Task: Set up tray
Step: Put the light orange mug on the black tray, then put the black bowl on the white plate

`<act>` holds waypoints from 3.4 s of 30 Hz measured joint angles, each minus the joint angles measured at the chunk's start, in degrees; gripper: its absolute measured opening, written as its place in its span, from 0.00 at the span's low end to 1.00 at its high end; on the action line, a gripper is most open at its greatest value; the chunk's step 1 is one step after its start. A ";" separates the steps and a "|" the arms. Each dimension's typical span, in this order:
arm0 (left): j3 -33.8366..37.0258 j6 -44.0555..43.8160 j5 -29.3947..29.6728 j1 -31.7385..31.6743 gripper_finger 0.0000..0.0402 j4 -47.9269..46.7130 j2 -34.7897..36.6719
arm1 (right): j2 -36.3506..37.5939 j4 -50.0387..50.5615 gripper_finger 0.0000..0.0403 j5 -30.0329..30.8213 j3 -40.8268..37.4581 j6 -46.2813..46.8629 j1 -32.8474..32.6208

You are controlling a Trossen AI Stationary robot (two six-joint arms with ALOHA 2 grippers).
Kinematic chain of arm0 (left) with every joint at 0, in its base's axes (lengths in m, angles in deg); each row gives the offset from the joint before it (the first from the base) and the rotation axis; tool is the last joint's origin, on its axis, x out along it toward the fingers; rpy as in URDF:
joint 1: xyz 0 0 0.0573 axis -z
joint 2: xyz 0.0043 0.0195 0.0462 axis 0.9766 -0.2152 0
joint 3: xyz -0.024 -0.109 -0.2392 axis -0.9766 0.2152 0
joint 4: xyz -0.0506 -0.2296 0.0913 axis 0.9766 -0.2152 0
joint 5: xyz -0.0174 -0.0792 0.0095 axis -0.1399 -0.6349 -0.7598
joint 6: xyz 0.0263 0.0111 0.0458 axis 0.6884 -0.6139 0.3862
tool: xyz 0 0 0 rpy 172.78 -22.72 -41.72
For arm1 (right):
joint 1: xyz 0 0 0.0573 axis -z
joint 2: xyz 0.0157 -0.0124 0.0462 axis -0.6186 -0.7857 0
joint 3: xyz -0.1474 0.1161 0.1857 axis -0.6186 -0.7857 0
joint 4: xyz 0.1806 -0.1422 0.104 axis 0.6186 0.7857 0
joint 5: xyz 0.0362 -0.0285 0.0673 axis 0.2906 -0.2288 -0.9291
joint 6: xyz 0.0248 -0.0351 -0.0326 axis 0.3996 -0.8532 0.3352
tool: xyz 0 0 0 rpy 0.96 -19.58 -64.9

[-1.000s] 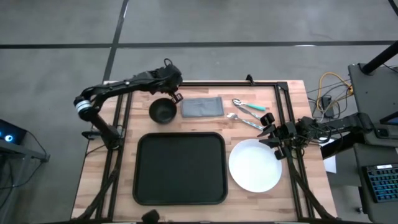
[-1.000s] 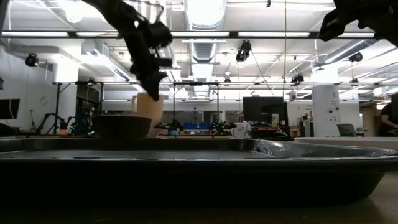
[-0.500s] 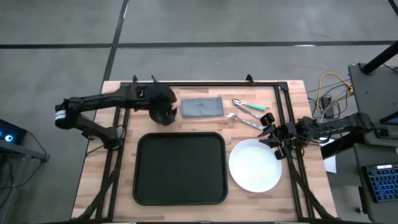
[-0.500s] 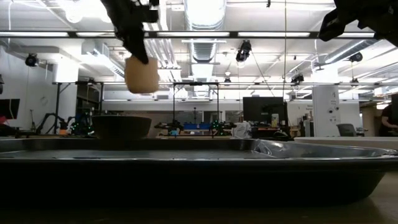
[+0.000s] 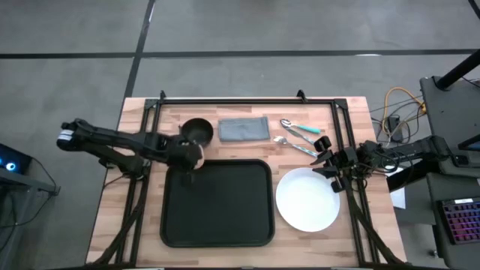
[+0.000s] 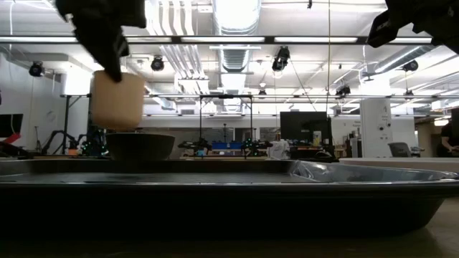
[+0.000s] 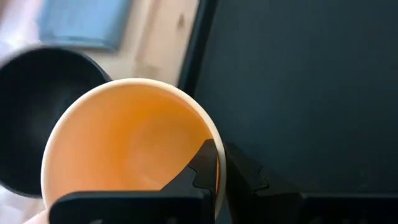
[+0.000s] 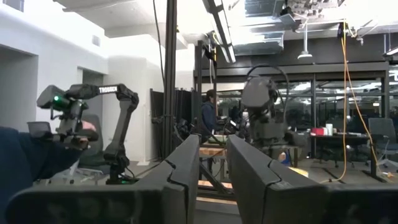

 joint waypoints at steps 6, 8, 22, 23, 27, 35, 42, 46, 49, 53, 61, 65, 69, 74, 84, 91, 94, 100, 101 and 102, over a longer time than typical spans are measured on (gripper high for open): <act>6.56 -9.81 0.47 5.93 0.00 3.54 3.78 | 0.00 0.00 0.18 0.00 0.01 0.00 0.01; 8.54 -13.20 1.52 7.45 0.00 3.85 4.93 | 0.00 0.00 0.19 0.01 -0.01 0.00 0.00; 17.97 -22.44 2.04 11.44 0.00 8.37 6.12 | 0.01 0.00 0.17 -0.01 -0.01 0.00 0.00; 18.00 -22.44 2.05 11.44 0.00 8.33 5.97 | 0.02 -0.02 0.17 0.01 -0.01 0.00 0.02; 18.20 -22.44 2.08 11.59 0.00 8.37 5.84 | 0.02 -0.02 0.17 0.01 -0.01 0.00 0.00; 18.50 -21.96 2.08 11.73 0.00 8.53 5.84 | 0.00 0.00 0.20 0.01 0.01 0.00 0.02; 19.54 -21.96 2.01 11.70 0.01 8.61 5.89 | 0.02 0.00 0.18 0.00 0.01 0.00 0.00; 19.66 -21.96 1.97 11.70 0.02 8.58 5.90 | 0.02 0.00 0.17 -0.01 -0.01 0.00 0.00; 19.75 -21.68 1.96 11.70 0.02 8.40 5.88 | 0.02 0.00 0.17 0.01 0.01 0.00 0.00; 19.75 -19.50 1.84 11.70 0.02 8.35 5.84 | 0.01 0.00 0.18 0.01 0.01 0.00 0.00; 19.75 -19.33 1.84 11.70 0.02 8.33 5.84 | 0.01 0.00 0.20 0.01 0.00 0.00 0.00; 19.75 -19.34 1.81 11.70 0.02 8.33 5.84 | 0.00 0.00 0.19 0.00 0.01 0.00 0.02; 19.75 -19.36 1.81 11.70 0.02 8.33 5.84 | 0.02 0.00 0.17 0.01 0.01 0.00 0.02; 19.75 -19.39 1.81 11.68 0.02 8.33 5.84 | 0.02 0.00 0.17 0.01 -0.01 0.00 0.00; 19.75 -19.60 1.79 11.68 0.11 8.30 5.82 | 0.00 0.00 0.20 0.00 0.01 0.00 0.02; 19.75 -19.67 1.81 11.66 0.30 8.33 5.82 | 0.02 0.00 0.18 0.01 0.01 0.00 0.02; 19.75 -19.67 1.81 11.66 0.36 8.32 5.82 | 0.02 0.00 0.17 0.01 0.01 0.00 0.02; 19.73 -19.65 1.81 11.66 0.43 8.22 5.82 | 0.02 0.00 0.18 0.01 0.01 0.00 0.00; 19.73 -19.65 1.81 11.66 0.44 8.22 5.84 | 0.02 0.00 0.18 0.01 0.00 0.00 0.00; 19.73 -19.64 1.81 11.66 0.45 8.22 5.90 | 0.01 0.00 0.19 0.00 0.01 0.01 0.01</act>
